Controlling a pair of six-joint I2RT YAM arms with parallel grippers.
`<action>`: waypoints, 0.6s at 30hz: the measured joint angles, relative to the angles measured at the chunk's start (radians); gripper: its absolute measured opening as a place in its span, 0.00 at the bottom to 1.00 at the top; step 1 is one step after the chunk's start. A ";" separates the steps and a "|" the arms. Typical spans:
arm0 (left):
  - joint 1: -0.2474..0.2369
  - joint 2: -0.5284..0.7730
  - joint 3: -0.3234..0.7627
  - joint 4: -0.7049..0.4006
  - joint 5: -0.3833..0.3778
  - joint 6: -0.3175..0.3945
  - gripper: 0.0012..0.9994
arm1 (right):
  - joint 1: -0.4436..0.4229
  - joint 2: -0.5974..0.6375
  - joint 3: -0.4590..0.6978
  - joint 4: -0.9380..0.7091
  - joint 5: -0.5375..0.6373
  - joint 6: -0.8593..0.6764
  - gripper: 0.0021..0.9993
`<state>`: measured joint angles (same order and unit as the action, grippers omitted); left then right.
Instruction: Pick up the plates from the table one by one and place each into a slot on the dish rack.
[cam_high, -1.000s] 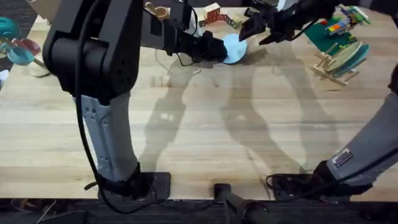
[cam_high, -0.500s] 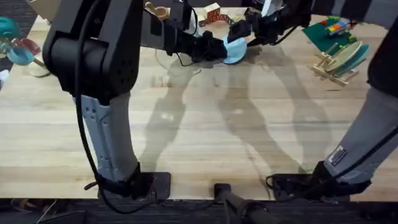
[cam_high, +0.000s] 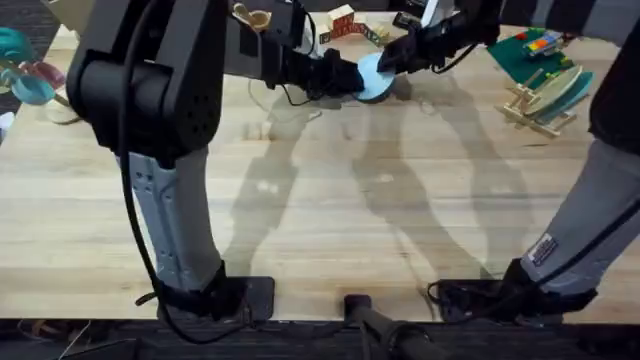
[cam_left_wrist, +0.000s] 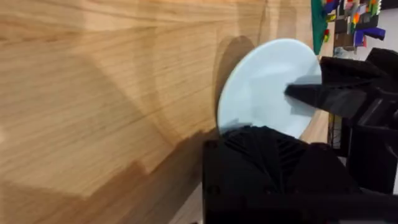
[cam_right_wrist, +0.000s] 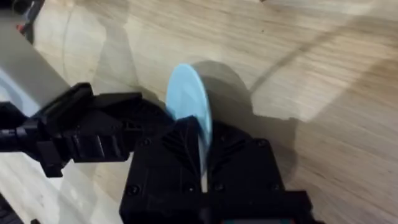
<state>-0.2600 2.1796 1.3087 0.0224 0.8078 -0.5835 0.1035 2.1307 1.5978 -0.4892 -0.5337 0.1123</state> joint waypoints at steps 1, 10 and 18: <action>0.000 0.000 0.000 0.000 0.000 0.000 0.04 | -0.001 0.000 0.000 0.000 -0.004 0.001 0.04; 0.001 0.000 0.000 0.006 0.005 0.000 0.04 | -0.002 0.000 0.000 -0.015 -0.011 -0.001 0.03; 0.001 -0.009 0.000 -0.021 0.013 0.051 0.04 | 0.002 -0.048 0.002 -0.116 -0.006 -0.058 0.03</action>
<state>-0.2592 2.1706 1.3083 0.0016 0.8206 -0.5324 0.1050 2.0831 1.5997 -0.6049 -0.5392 0.0539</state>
